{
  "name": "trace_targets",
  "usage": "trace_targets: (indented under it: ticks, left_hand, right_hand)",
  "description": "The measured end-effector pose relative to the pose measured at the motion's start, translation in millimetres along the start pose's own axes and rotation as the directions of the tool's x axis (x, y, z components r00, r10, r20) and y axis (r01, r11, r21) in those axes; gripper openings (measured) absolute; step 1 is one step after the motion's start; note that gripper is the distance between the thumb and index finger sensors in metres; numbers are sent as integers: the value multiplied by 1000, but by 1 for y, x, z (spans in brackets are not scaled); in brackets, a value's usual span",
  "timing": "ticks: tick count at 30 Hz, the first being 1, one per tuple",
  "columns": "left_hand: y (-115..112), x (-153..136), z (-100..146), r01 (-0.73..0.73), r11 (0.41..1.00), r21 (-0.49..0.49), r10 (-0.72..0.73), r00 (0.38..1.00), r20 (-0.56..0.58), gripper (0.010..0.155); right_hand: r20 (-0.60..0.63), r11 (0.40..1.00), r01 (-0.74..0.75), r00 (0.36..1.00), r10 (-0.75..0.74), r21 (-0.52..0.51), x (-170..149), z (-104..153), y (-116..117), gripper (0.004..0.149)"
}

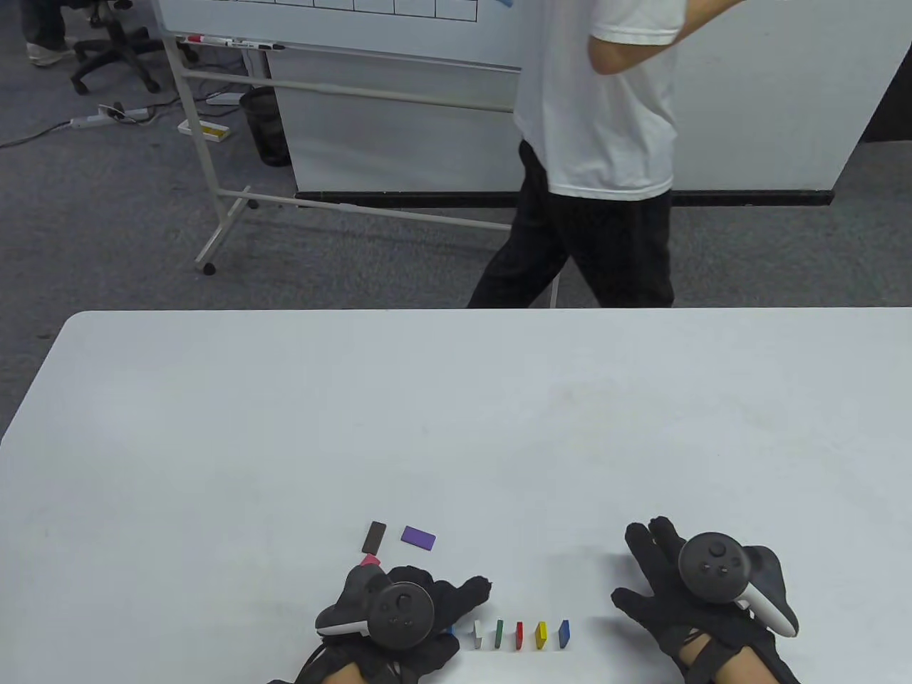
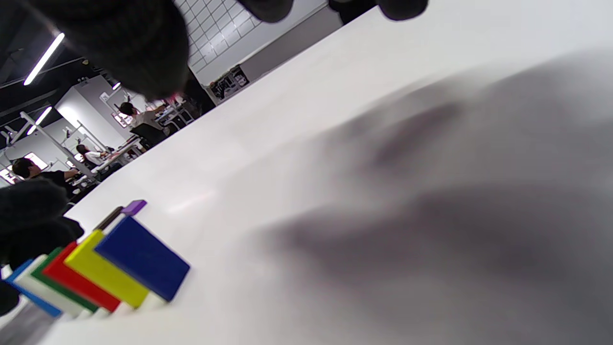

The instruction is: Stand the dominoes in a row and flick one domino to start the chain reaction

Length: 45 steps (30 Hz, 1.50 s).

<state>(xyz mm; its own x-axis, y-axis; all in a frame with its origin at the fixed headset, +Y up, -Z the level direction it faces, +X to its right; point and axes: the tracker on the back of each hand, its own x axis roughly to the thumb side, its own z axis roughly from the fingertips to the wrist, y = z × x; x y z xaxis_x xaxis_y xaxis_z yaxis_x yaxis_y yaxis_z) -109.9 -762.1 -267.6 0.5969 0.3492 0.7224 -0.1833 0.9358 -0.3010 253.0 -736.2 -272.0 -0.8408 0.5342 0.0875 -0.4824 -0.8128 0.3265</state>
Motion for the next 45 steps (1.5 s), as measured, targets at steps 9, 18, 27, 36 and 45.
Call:
trace_targets:
  ticks: [9,18,27,36,45]
  left_hand:
    - [-1,2,-1,12,1000,3,-12,1000,8,80]
    - [-2,3,-2,13,1000,-7,-13,1000,9,81]
    - [-1,3,0,55,993,-100,-54,998,10,90]
    - [43,-34,34,177,984,-2,-169,935,-311,94]
    - [51,-88,70,149,968,203,8,788,-615,80]
  right_hand:
    - [-1,1000,1,1000,-1,7,0,0,1,89]
    - [-3,1000,3,1000,-2,14,0,0,1,89]
    - [-3,1000,3,1000,-3,19,0,0,1,89]
    - [-6,1000,6,1000,-6,27,-1,0,2,89]
    - [7,999,6,1000,-6,39,4,0,4,89]
